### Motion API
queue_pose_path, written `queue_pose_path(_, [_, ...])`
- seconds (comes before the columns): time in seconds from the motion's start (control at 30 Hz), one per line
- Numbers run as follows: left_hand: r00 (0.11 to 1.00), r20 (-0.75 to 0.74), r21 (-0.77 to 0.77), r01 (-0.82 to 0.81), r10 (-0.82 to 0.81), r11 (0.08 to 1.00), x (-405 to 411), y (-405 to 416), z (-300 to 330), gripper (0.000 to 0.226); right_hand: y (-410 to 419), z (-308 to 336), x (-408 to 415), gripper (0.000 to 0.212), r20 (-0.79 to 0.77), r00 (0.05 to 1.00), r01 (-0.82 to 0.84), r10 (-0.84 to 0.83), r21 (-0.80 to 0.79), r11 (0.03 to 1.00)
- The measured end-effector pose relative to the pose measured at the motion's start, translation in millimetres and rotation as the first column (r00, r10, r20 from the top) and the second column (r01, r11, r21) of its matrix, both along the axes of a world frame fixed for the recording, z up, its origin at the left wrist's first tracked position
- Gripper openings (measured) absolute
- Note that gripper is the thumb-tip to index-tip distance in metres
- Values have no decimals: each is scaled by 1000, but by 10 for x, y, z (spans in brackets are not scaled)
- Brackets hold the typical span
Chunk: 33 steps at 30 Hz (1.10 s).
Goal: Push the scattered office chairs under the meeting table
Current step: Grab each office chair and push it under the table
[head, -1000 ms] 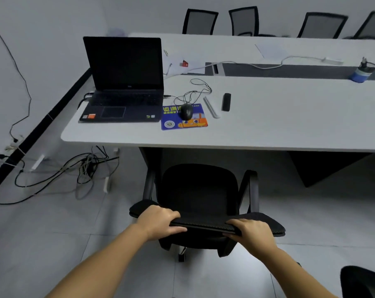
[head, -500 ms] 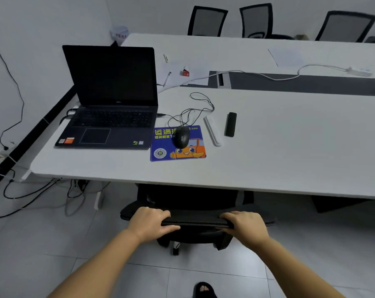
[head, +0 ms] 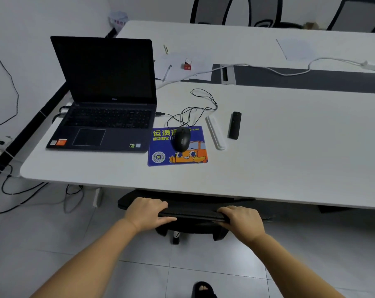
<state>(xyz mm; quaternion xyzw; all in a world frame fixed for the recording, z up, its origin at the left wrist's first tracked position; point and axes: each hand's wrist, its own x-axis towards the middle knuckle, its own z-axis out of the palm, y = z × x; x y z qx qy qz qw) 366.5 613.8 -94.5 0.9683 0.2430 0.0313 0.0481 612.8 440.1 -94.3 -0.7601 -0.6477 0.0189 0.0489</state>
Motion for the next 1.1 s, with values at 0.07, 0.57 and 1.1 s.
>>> queue_pose_path(0.07, [1000, -18, -6, -6, 6, 1000, 18, -34, 73, 84, -20, 27, 0, 33, -10, 1000, -3, 3, -12, 1000])
queue_pose_path(0.57, [969, 142, -374, -136, 201, 918, -367, -782, 993, 72, -686, 840, -679, 62, -528, 843, 162, -108, 56, 985])
queue_pose_path(1.1, [831, 403, -769, 81, 383, 634, -1623, -2296, 1001, 43, -2644, 1009, -2593, 43, -916, 243, 824, -320, 20, 567])
